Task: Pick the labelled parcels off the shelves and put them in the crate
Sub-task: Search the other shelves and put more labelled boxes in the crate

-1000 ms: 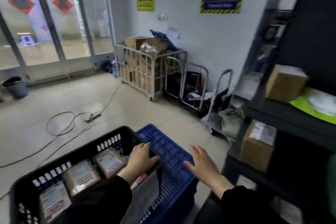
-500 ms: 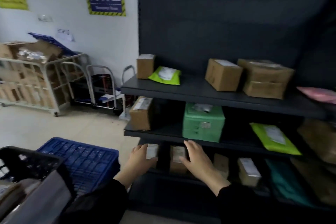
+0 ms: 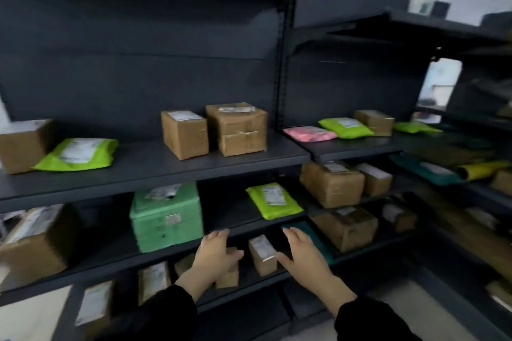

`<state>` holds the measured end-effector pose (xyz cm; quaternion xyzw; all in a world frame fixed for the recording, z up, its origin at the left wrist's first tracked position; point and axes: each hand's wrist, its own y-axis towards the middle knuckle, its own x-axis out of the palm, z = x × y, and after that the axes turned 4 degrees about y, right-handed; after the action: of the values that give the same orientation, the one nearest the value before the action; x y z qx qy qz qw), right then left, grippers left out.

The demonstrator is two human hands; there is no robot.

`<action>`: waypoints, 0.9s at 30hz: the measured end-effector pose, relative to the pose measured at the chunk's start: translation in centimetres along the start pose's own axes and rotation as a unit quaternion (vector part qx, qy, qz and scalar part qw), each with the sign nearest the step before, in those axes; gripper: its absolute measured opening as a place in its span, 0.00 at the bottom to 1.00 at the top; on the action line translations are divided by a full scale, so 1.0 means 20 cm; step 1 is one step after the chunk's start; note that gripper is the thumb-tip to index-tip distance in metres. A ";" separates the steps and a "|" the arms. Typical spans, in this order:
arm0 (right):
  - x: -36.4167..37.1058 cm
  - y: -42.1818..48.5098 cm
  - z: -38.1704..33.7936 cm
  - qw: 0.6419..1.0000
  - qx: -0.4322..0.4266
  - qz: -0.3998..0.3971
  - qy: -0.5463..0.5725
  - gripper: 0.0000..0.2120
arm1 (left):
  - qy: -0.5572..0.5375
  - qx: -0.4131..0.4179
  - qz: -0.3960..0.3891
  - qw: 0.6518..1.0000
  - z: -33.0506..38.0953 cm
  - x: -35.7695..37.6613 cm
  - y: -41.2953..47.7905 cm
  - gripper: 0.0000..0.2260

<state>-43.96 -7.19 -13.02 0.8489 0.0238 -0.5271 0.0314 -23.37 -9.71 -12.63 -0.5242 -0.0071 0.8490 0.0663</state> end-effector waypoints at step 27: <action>-0.77 0.20 1.72 0.951 0.267 0.156 0.022 0.31 | -0.013 0.264 -0.173 0.949 1.76 0.86 1.11 0.32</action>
<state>-81.22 -13.90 -14.21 0.8308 -0.2497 -0.4839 -0.1151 -64.66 -27.66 -14.00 -0.4680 0.1260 0.8026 0.3478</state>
